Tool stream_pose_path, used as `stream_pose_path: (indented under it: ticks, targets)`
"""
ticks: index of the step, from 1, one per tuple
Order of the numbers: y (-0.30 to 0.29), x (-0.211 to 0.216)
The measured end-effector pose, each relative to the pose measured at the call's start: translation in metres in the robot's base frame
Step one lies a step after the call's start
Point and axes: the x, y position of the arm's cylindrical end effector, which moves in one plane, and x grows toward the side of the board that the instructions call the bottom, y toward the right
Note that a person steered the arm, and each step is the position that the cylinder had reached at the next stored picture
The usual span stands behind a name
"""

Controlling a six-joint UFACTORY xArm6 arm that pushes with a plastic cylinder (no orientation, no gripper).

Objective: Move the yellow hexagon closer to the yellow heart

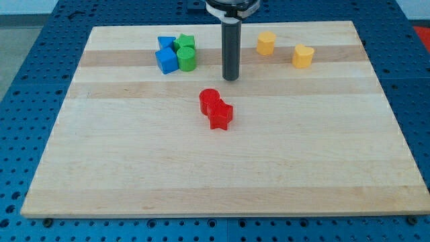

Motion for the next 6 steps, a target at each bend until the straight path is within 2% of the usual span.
stream_pose_path:
  ticks: [4, 5, 6]
  targets:
    - [0.036, -0.102]
    - [0.076, -0.114]
    - [0.085, -0.097]
